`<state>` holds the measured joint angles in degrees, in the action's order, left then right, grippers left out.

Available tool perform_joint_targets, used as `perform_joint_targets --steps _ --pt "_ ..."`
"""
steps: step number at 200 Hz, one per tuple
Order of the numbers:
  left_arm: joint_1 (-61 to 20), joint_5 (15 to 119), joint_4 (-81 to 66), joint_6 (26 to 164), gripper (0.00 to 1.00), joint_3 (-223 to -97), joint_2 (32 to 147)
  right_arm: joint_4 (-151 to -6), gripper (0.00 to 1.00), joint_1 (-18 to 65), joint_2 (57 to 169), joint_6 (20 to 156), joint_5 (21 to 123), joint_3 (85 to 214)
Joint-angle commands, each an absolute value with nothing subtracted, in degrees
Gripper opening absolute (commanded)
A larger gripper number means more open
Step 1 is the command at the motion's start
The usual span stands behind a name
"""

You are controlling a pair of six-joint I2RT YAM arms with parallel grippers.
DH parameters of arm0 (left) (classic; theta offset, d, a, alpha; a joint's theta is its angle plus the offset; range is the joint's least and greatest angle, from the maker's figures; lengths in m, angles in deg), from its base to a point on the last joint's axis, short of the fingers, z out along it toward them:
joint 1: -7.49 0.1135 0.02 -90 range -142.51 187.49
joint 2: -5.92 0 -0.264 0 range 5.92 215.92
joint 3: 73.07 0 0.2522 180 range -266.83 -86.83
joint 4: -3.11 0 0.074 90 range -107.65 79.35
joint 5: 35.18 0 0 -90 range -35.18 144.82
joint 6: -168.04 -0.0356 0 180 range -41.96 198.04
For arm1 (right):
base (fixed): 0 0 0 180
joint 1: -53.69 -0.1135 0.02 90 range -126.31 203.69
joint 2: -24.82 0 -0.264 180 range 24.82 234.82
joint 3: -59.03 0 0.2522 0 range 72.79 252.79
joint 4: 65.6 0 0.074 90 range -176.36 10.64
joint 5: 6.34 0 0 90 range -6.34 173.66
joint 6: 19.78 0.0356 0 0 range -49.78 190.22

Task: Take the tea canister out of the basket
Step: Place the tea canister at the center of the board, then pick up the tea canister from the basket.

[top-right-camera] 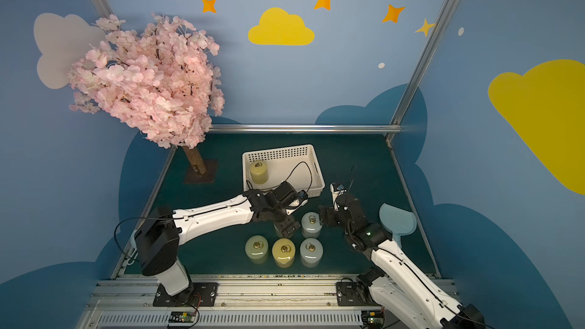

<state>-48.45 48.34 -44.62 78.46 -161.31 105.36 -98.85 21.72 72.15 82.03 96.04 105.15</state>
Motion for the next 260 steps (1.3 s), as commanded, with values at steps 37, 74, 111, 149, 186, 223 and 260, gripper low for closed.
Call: perform_joint_targets --steps 37,74,111,149,186,223,260 --pt "-47.6 43.7 -46.8 81.7 1.00 -163.4 101.1 -97.3 0.98 22.1 71.1 83.0 95.1 104.4" --pt "-45.0 39.3 -46.5 85.6 1.00 -163.9 98.7 -96.2 0.98 22.0 70.8 83.1 94.5 103.8" --pt "-40.7 38.1 -44.5 88.3 1.00 -163.8 96.5 -96.2 0.98 22.1 70.7 83.2 94.5 103.8" --pt "-35.0 36.1 -43.0 89.9 1.00 -164.5 96.1 -96.1 0.98 22.1 70.8 83.2 94.6 103.7" --pt "-30.1 37.6 -40.8 90.5 1.00 -164.6 96.5 -96.1 0.98 22.1 70.8 83.2 94.5 103.7" --pt "-26.8 38.2 -38.9 91.4 1.00 -165.4 98.6 -96.1 0.98 22.1 70.8 83.2 94.2 103.7" --pt "-24.5 38.4 -38.3 92.0 1.00 -168.0 102.3 -95.7 0.98 22.1 70.6 83.2 94.3 103.6"
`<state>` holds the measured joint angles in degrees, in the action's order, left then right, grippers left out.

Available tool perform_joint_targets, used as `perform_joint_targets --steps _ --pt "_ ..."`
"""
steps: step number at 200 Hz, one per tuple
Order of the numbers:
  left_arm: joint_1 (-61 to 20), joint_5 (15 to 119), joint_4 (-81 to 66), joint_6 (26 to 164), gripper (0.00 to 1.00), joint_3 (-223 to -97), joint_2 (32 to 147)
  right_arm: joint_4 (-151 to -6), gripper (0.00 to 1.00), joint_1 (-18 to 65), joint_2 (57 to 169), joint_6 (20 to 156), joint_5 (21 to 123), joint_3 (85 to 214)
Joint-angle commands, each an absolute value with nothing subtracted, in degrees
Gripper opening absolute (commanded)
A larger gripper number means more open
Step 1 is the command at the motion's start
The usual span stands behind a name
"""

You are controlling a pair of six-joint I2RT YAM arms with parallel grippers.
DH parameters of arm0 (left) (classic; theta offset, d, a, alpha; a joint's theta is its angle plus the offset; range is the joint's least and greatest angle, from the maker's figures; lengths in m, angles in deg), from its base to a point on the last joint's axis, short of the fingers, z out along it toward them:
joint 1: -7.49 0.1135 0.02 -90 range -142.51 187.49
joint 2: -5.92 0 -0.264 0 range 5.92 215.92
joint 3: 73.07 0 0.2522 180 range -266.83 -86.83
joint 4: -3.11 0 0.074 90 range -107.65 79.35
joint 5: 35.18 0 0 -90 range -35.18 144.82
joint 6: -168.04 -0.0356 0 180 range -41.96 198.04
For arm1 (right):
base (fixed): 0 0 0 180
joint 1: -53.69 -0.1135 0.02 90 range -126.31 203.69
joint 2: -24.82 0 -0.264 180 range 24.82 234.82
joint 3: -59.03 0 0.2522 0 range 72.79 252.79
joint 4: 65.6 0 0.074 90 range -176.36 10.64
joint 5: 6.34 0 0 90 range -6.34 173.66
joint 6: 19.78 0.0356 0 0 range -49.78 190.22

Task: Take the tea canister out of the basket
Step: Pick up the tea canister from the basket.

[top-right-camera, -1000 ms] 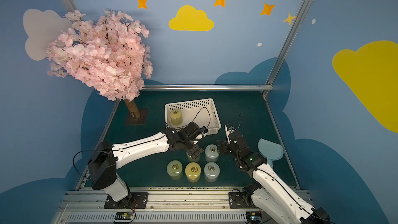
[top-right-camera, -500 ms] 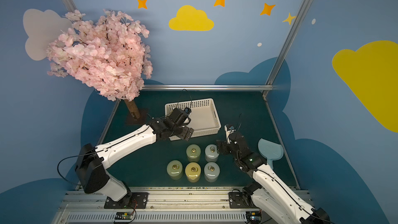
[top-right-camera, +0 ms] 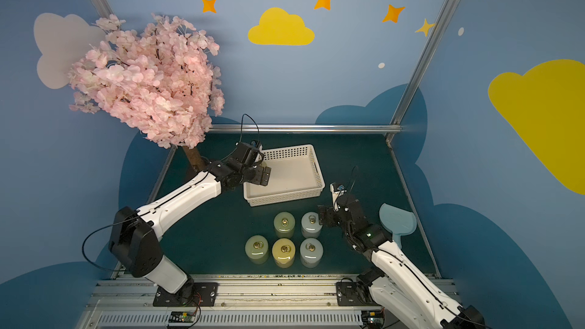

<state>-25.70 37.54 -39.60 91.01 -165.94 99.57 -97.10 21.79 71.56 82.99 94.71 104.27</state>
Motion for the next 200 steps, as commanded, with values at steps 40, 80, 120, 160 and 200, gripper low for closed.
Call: perform_joint_targets --steps 40,80,120,160,200 --pt "-22.6 38.1 -37.5 92.1 1.00 -170.3 106.7 -95.6 0.98 22.1 70.8 83.2 94.4 103.4" --pt "-21.7 36.9 -36.0 91.9 1.00 -171.8 110.0 -95.4 0.98 22.1 70.9 83.2 94.5 103.4" --pt "-21.4 35.7 -35.6 91.4 1.00 -173.8 113.8 -95.4 0.98 22.1 71.2 83.2 94.7 103.3" --pt "-21.0 35.1 -35.3 91.6 1.00 -175.2 116.5 -95.4 0.98 22.2 71.2 83.1 94.7 103.3" --pt "-20.2 36.1 -35.0 91.8 1.00 -176.0 118.6 -95.3 0.98 22.2 71.2 83.2 94.5 103.3"
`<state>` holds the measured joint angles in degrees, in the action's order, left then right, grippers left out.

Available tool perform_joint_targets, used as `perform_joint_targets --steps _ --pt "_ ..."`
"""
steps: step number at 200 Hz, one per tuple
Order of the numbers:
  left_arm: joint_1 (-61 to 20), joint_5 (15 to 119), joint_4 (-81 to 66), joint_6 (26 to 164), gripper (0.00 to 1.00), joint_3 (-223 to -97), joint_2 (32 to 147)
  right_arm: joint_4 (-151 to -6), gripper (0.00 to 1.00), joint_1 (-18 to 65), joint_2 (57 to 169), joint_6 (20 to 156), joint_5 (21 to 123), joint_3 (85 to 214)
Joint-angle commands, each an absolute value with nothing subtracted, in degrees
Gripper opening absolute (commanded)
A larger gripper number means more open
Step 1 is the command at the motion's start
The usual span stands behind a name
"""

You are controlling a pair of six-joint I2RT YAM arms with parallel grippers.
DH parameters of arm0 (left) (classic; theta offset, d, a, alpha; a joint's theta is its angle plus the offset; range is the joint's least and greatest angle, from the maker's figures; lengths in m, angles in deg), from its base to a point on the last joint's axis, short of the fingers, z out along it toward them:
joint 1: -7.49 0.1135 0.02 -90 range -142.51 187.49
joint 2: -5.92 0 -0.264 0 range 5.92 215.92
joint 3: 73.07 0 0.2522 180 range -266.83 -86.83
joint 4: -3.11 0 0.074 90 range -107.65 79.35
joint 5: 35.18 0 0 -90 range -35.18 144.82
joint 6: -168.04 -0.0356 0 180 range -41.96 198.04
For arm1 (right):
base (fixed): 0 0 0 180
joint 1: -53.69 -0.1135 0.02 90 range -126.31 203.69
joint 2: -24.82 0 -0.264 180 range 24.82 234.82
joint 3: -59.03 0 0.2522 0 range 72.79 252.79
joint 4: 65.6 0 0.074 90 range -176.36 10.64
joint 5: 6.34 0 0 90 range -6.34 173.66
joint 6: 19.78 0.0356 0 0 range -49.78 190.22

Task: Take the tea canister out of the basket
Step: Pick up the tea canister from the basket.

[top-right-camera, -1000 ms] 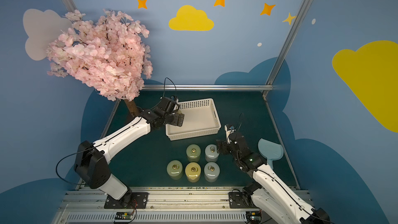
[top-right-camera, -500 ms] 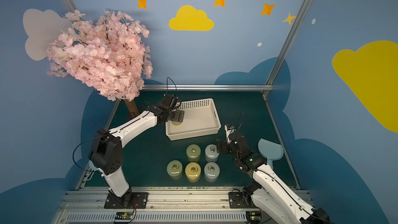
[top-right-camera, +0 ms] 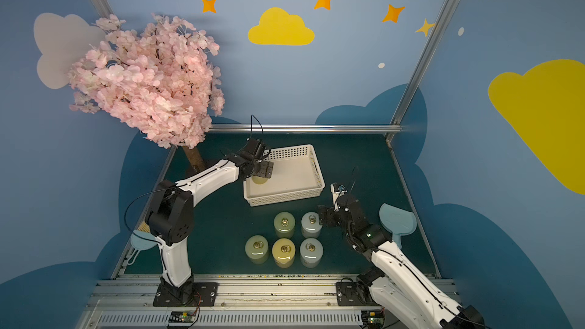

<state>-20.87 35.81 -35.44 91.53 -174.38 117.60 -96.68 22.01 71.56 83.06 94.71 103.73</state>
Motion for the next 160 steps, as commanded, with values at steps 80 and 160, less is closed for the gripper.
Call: perform_joint_targets --steps 80,160 --pt "-19.7 37.2 -35.0 91.8 1.00 -178.1 122.5 -95.2 0.98 22.3 71.1 83.2 94.4 103.2" --pt "-18.9 38.5 -35.0 91.9 1.00 -179.7 125.9 -95.2 0.98 22.4 71.2 83.3 94.3 103.1"
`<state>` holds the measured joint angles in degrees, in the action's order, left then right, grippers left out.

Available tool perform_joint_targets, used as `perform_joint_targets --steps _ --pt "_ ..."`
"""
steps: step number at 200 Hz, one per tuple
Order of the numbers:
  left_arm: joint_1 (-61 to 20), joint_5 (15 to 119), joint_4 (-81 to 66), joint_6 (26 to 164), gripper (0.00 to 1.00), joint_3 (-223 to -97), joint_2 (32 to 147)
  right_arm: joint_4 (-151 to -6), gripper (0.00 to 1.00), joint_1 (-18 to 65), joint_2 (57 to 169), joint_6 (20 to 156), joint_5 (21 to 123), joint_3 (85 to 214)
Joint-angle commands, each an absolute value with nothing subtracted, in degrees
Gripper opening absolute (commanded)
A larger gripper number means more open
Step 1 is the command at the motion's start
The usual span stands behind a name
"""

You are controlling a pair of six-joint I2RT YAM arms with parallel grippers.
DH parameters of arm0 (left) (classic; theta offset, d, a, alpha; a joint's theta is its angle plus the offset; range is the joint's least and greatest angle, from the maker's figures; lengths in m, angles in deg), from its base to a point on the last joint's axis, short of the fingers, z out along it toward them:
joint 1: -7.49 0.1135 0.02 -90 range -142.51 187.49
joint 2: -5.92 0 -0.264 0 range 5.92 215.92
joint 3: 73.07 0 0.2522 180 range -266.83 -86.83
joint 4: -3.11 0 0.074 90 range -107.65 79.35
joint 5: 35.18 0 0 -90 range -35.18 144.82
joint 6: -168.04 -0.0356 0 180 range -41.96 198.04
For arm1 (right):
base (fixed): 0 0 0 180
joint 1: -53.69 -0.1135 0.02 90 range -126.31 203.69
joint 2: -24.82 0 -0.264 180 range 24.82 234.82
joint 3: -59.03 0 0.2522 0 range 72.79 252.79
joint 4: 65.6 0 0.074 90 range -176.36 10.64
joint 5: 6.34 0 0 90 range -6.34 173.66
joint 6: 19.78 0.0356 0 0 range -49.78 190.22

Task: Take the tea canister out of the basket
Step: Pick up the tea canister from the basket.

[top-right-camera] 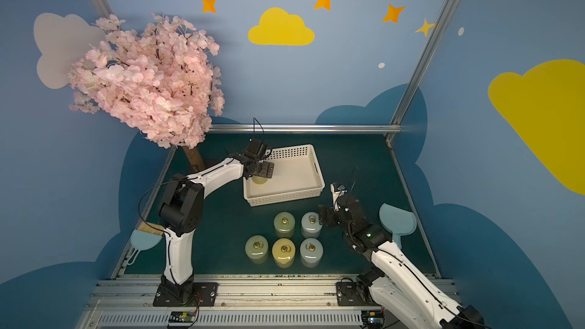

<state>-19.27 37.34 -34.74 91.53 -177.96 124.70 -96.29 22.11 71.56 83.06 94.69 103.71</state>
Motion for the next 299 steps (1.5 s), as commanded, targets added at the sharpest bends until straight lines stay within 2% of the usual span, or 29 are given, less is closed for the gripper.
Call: perform_joint_targets --steps 1,84,125,152,209,299 --pt "-18.9 38.5 -35.0 91.8 1.00 -179.7 125.9 -95.1 0.98 22.4 71.2 83.3 94.3 103.2" --pt "-18.6 39.4 -35.3 91.9 0.90 -179.7 126.7 -95.0 0.98 22.5 71.3 83.3 94.3 103.2" --pt "-18.6 39.6 -35.4 91.8 0.72 -179.5 126.4 -95.0 0.98 22.6 71.3 83.3 94.2 103.1" --pt "-18.6 39.9 -35.7 91.6 0.64 -179.6 125.8 -95.0 0.98 22.6 71.5 83.3 94.3 103.0" --pt "-18.7 40.6 -35.9 90.5 0.58 -179.5 122.6 -94.9 0.98 22.6 71.3 83.3 94.3 103.1" --pt "-21.2 39.4 -37.6 87.5 0.57 -179.5 116.6 -94.9 0.98 22.7 71.5 83.4 94.3 103.0"
